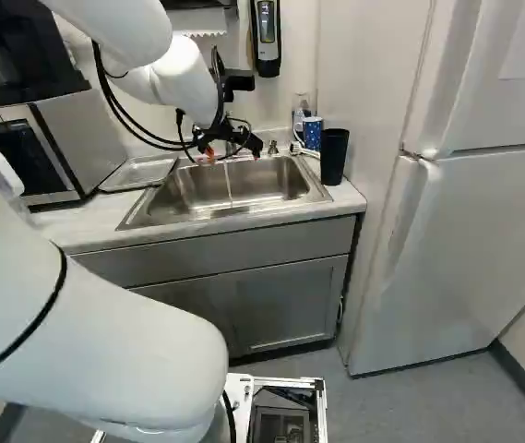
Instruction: Rinse the cup and place it in the tray
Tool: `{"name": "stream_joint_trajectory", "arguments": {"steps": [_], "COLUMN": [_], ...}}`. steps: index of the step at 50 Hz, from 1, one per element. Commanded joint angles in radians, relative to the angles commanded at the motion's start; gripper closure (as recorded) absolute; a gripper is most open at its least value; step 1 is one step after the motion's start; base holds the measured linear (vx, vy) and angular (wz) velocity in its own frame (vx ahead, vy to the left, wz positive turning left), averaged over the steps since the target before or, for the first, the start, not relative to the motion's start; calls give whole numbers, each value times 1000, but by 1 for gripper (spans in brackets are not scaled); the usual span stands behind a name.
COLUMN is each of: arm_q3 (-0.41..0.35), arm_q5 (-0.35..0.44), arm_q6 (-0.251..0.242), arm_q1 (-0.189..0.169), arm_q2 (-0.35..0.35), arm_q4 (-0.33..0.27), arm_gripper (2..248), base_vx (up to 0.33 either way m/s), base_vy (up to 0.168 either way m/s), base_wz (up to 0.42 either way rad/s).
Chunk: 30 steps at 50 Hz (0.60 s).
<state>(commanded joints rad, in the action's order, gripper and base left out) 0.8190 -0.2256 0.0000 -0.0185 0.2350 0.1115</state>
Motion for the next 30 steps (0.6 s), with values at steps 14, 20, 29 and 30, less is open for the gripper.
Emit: {"name": "stream_joint_trajectory", "arguments": {"steps": [14, 20, 29, 30], "arm_q3": [-4, -6, -7, -8], "arm_q5": [46, 65, 93, 96], "arm_q6": [0, 0, 0, 0], "arm_q1": [-12, -16, -21, -21], "arm_q2": [5, 7, 8, 9], "arm_q4": [25, 37, 57, 60], "arm_gripper": [3, 3, 3, 3], "base_vx": [0, 0, 0, 0], "base_vy": [0, 0, 0, 0], "base_wz": [0, 0, 0, 0]}}
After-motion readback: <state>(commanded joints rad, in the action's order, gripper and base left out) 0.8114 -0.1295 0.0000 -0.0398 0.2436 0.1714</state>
